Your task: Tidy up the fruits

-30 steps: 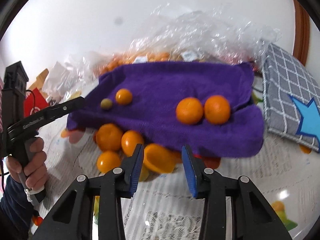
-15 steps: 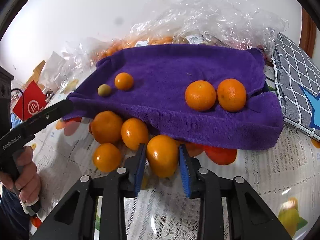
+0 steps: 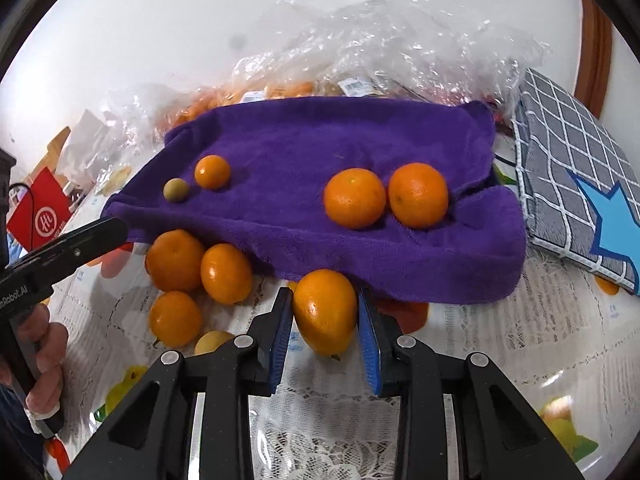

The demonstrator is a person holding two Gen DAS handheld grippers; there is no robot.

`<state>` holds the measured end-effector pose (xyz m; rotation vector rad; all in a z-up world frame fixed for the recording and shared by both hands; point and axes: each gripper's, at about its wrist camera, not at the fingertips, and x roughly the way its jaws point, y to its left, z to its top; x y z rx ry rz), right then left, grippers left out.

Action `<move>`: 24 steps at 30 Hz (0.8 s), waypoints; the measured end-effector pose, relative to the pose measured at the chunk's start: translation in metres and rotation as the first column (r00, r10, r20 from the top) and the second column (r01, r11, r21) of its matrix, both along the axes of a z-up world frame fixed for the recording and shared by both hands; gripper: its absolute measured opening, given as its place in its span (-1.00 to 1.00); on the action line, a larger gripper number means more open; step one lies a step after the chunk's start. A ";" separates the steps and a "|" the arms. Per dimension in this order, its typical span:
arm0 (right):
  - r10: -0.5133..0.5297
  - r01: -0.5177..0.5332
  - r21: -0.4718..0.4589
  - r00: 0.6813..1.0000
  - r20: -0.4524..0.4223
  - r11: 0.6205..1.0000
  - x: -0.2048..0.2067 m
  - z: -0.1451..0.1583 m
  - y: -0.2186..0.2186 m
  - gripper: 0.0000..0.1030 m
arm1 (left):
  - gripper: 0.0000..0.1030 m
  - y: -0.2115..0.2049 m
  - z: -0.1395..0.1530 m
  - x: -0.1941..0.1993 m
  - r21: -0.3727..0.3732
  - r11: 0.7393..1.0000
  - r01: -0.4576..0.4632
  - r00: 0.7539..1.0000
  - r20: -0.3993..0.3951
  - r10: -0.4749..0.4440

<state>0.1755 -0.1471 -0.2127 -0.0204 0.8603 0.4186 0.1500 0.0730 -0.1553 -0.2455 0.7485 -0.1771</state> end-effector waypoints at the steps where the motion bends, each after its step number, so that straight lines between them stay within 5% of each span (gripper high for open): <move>1: 0.001 -0.001 -0.017 1.000 0.008 1.000 -0.001 0.000 0.003 -0.38 | 0.03 0.000 -0.001 0.000 -0.002 1.000 -0.003 1.000 -0.005 0.003; 24: 0.004 -0.002 -0.060 1.000 0.026 0.998 -0.004 0.000 0.006 -0.38 | -0.34 -0.011 -0.016 0.008 0.023 0.998 0.060 0.991 -0.120 -0.057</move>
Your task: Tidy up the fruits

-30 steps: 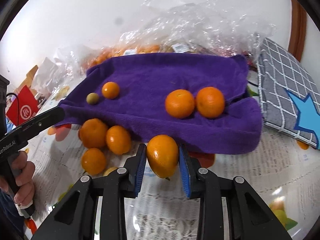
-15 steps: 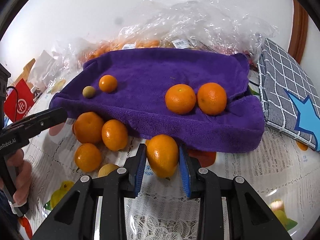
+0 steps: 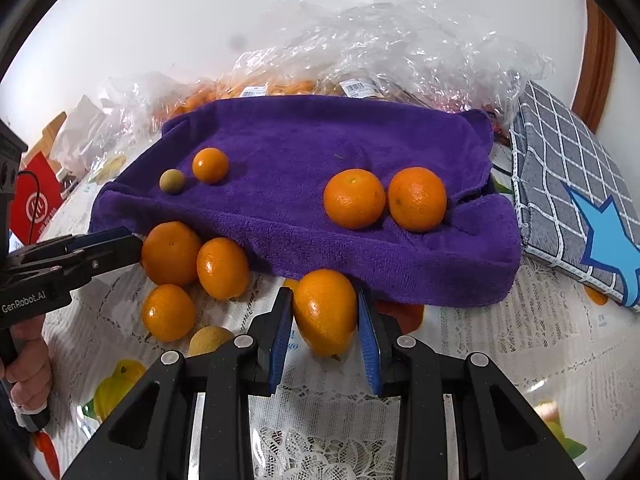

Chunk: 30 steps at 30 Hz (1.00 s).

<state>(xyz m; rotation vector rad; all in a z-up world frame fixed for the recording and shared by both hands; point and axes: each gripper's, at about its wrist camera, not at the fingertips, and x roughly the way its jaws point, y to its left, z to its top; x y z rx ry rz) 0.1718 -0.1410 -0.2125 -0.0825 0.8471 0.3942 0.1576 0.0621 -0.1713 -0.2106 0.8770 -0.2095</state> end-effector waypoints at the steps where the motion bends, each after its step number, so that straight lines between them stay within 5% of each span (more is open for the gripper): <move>1: 0.004 -0.004 -0.002 1.000 0.003 1.000 -0.001 0.000 0.001 -0.38 | -0.35 -0.001 0.000 0.000 0.004 1.000 0.001 1.000 -0.004 -0.001; 22: -0.025 0.025 0.066 1.000 0.010 0.998 -0.002 0.009 -0.015 -0.38 | -0.38 -0.001 -0.006 0.015 0.005 1.000 -0.021 0.999 -0.044 0.022; 30: -0.022 0.020 0.078 1.000 0.018 0.997 -0.002 0.010 -0.017 -0.38 | -0.55 -0.004 -0.007 0.016 0.008 1.000 0.000 0.999 -0.050 0.001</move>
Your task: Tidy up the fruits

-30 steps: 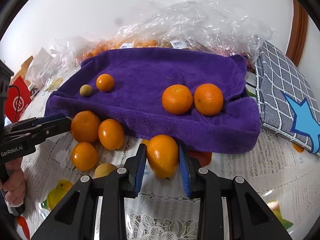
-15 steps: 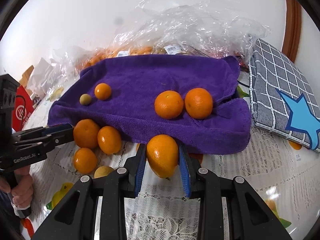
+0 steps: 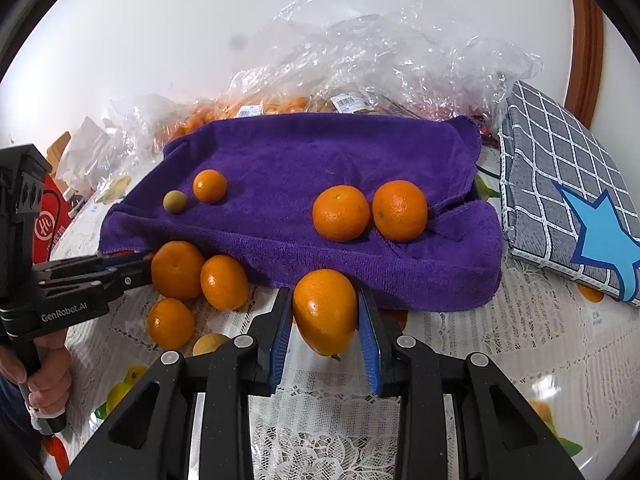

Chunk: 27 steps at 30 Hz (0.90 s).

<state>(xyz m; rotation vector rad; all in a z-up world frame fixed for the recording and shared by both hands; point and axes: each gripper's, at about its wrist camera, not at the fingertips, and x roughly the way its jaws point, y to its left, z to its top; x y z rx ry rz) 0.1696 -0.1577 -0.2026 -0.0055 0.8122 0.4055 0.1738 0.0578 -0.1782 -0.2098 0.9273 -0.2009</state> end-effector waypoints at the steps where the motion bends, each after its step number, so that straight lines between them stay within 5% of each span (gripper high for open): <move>1: 0.002 -0.002 0.006 1.000 0.001 1.000 0.000 0.000 -0.001 -0.38 | -0.55 0.001 0.000 0.000 -0.004 1.000 -0.002 1.000 0.002 0.002; 9: 0.001 -0.001 0.028 1.000 0.022 1.000 -0.003 0.005 -0.003 -0.38 | -0.55 0.005 0.002 -0.002 -0.028 0.999 -0.019 1.000 0.010 0.019; 27: -0.043 0.028 0.142 0.994 0.103 0.990 -0.012 0.023 -0.021 -0.38 | -0.55 0.016 0.029 -0.015 -0.083 0.995 -0.054 0.984 0.165 0.067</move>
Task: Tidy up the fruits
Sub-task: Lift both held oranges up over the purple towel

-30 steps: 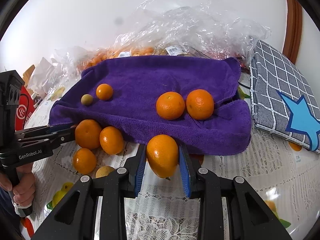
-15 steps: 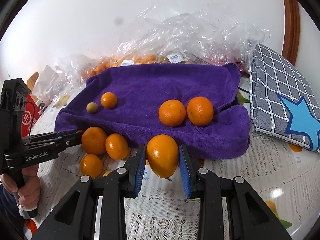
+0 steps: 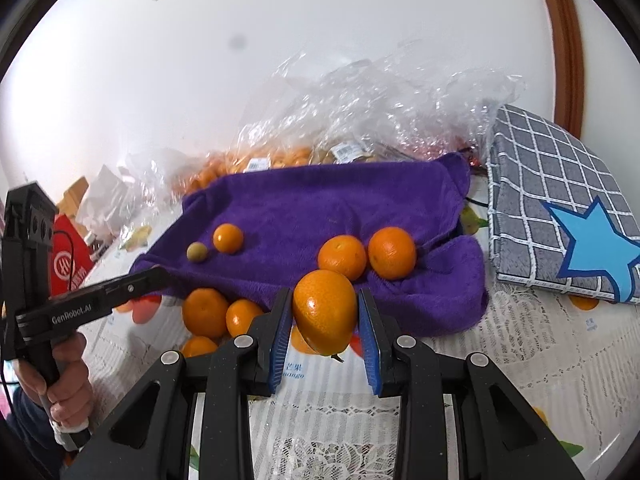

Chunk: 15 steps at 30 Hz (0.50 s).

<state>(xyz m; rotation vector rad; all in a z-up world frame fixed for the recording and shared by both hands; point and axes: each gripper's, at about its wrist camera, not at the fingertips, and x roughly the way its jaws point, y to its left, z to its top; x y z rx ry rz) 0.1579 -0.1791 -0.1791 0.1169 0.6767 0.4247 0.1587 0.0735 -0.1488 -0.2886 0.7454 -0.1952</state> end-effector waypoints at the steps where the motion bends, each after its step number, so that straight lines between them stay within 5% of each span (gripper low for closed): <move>1: -0.008 0.008 0.009 1.000 0.000 1.000 0.001 0.000 -0.002 -0.38 | -0.55 0.000 0.001 0.000 0.001 1.000 -0.001 1.000 0.005 0.001; 15: -0.013 0.013 -0.009 1.000 0.005 1.000 0.009 0.004 0.002 -0.38 | -0.55 0.008 0.012 0.005 -0.019 0.999 -0.031 1.000 0.000 0.031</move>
